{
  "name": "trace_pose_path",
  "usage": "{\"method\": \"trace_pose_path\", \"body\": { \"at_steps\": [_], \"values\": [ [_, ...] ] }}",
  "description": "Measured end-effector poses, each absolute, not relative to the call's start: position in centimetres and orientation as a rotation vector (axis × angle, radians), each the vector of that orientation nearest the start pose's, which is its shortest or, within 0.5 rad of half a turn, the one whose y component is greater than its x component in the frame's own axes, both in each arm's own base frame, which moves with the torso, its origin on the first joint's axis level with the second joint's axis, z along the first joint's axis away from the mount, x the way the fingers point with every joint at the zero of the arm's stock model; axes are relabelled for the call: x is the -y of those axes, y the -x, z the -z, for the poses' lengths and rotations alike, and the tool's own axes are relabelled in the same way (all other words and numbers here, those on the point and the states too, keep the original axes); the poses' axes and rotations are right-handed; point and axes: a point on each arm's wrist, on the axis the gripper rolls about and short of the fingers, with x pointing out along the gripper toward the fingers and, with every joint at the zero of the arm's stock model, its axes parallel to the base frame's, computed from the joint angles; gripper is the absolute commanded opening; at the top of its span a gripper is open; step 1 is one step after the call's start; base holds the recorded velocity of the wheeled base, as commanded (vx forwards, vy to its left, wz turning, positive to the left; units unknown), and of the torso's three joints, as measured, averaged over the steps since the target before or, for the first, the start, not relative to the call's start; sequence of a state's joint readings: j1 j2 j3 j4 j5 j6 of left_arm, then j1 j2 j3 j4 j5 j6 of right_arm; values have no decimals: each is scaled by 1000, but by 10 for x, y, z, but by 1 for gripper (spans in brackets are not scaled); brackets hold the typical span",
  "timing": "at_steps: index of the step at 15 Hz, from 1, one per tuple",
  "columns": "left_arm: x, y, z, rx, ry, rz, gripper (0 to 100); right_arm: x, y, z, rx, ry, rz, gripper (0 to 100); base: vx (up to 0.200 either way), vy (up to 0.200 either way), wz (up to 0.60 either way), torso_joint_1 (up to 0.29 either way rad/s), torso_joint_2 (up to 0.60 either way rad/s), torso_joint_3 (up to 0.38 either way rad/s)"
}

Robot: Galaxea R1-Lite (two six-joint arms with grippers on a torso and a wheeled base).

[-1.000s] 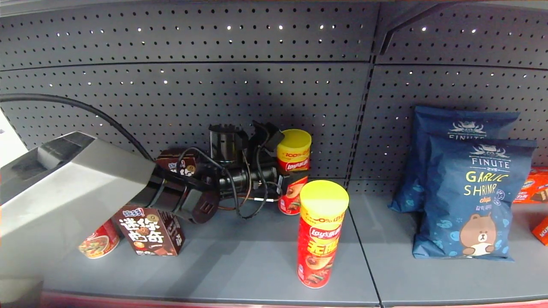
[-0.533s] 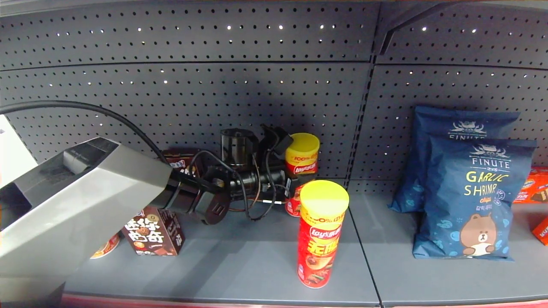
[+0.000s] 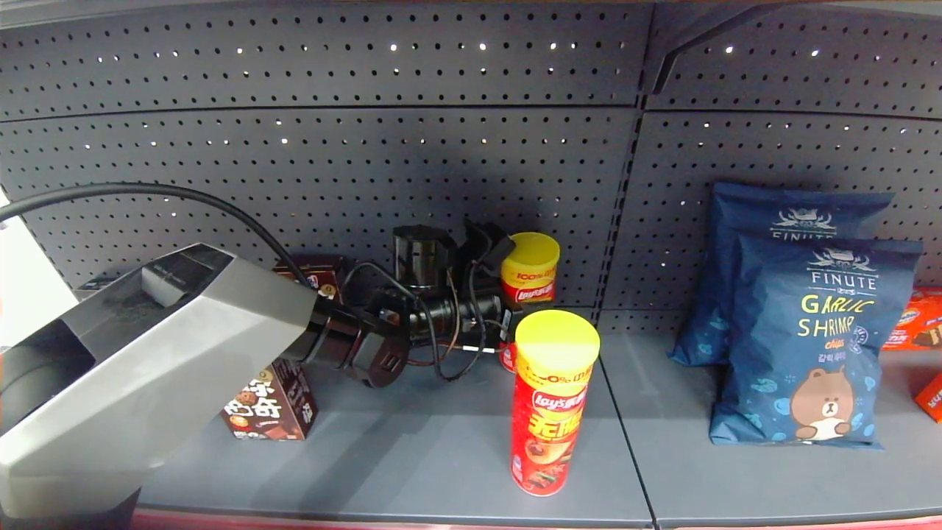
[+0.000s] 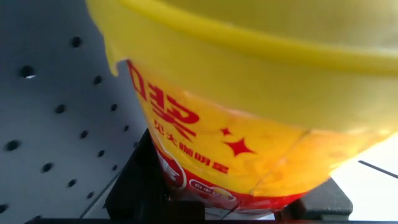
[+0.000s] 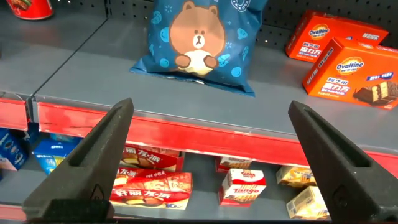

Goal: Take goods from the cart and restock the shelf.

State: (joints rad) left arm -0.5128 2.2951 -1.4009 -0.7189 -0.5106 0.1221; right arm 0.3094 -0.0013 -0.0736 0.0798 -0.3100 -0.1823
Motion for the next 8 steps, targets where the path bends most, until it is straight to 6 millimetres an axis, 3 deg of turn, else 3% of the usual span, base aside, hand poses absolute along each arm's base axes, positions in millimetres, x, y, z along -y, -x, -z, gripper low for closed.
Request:
{"method": "trace_pose_path", "body": {
  "at_steps": [1, 8],
  "values": [
    [238, -400, -117, -123, -112, 1031, 100, 16, 26, -87, -5, 183, 0, 100, 0, 0, 0, 0, 0, 0],
    [234, -399, -114, -112, -158, 1026, 100, 16, 26, -87, -5, 180, 0, 100, 0, 0, 0, 0, 0, 0]
  ]
}}
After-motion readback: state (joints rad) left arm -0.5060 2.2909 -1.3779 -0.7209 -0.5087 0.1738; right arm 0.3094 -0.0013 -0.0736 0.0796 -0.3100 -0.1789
